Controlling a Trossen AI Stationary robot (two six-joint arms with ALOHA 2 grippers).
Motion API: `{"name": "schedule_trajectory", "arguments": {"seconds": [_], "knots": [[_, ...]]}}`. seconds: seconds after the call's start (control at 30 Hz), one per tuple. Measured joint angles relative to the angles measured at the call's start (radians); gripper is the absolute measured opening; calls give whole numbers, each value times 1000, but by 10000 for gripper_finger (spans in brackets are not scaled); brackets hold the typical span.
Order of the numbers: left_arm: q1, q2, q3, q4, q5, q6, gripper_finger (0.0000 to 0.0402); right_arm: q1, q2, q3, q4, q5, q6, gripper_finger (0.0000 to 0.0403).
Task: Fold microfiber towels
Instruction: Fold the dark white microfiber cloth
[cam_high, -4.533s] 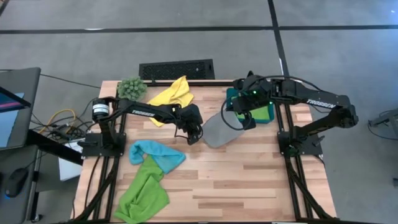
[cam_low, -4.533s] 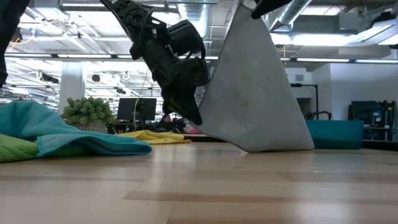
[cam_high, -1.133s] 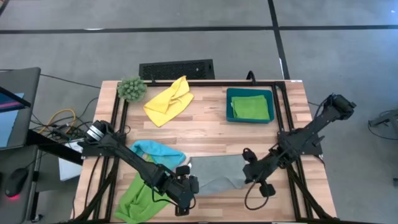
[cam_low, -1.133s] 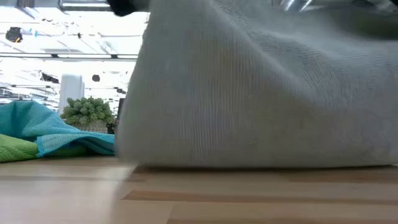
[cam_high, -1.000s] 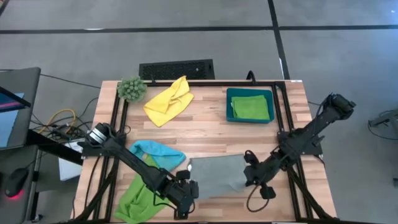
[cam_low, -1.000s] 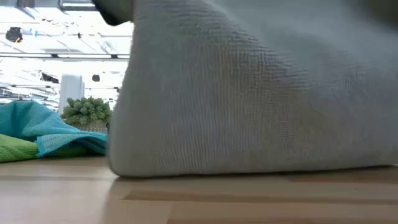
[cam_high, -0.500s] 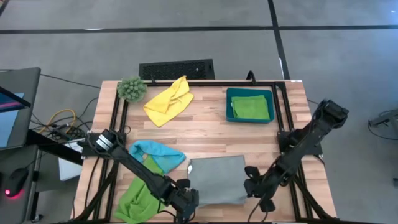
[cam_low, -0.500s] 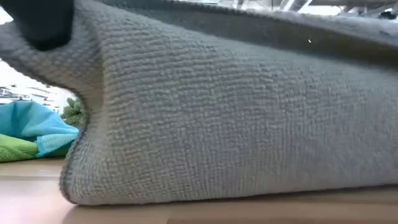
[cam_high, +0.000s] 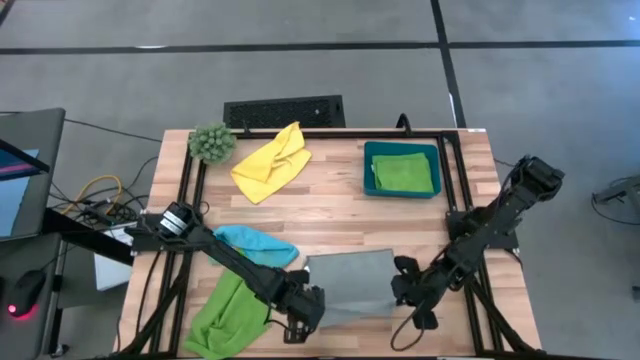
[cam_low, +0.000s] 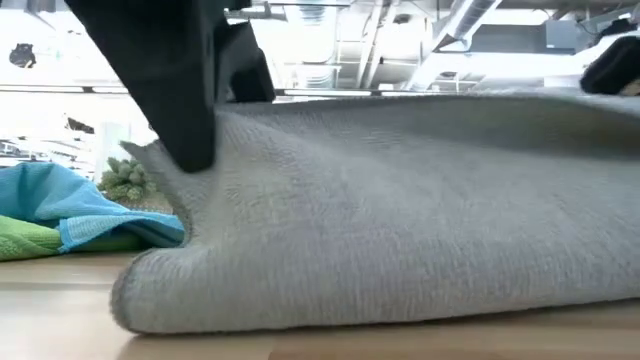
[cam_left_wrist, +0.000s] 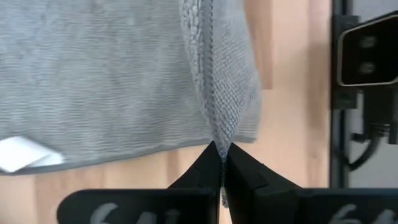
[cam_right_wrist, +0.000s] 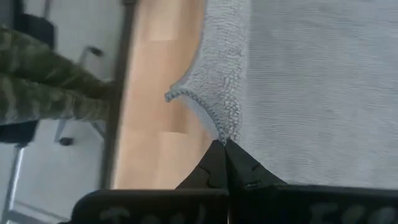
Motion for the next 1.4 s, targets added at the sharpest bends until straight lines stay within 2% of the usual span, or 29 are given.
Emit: {"name": "schedule_trajectory", "arguments": {"seconds": [0.13, 0.43, 0.67, 0.83, 1.17, 1.4], "knots": [[29, 0, 0, -19, -25, 28, 0, -55, -18, 0, -78, 38, -18, 1], [78, -12, 0, -94, -97, 28, 0, -167, -28, 0, -175, 40, -63, 1], [123, -19, 0, -151, -106, 34, 0, -223, -27, 0, -255, 44, -66, 1], [155, -19, 0, -178, -124, 46, 0, -265, -19, 0, -262, 47, -110, 1], [203, -19, 0, -196, -92, 88, 0, -340, -19, -64, -252, 57, -163, 1], [232, -16, -44, -197, -77, 39, 0, -391, -19, -66, -226, 55, -250, 1]]}}
